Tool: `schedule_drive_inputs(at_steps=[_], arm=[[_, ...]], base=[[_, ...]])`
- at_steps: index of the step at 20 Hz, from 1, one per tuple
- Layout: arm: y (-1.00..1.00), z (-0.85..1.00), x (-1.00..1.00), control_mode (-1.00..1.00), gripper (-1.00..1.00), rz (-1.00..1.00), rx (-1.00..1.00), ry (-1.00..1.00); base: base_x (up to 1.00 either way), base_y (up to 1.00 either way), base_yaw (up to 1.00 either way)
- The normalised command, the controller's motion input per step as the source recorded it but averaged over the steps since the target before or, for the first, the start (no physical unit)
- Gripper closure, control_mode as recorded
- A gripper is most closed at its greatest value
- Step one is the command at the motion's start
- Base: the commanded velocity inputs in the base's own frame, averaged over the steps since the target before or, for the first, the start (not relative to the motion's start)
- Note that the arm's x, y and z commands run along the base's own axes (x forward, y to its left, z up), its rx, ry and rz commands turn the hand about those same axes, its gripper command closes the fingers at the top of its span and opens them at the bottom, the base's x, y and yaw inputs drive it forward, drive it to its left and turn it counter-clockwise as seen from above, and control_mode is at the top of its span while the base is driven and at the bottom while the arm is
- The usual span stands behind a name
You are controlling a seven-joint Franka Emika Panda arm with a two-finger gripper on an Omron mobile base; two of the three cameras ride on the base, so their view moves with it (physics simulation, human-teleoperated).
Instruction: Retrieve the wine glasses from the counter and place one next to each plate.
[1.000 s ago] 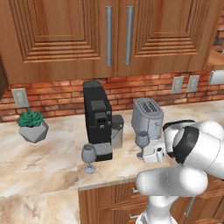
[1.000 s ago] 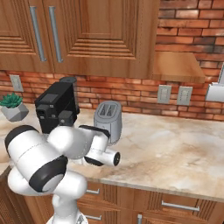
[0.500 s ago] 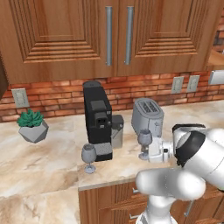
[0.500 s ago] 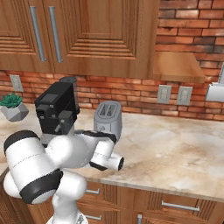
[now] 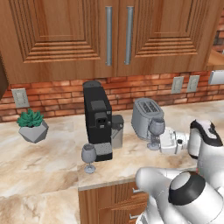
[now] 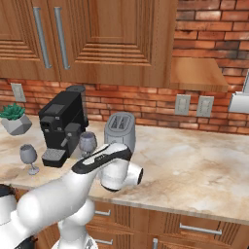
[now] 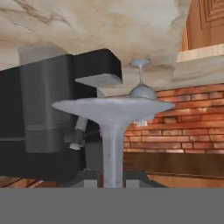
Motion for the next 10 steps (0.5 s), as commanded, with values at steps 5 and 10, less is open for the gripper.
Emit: schedule_drive_inputs(at_steps=[5,10], arm=[[0.00,1.00,-0.59,-1.00,1.00,-0.03,-0.01,0.00],[0.00,0.90,-0.72,-1.00,1.00,0.00,-0.01,-0.05]], base=[[0.00,0.00,0.00],[0.00,0.00,0.00]])
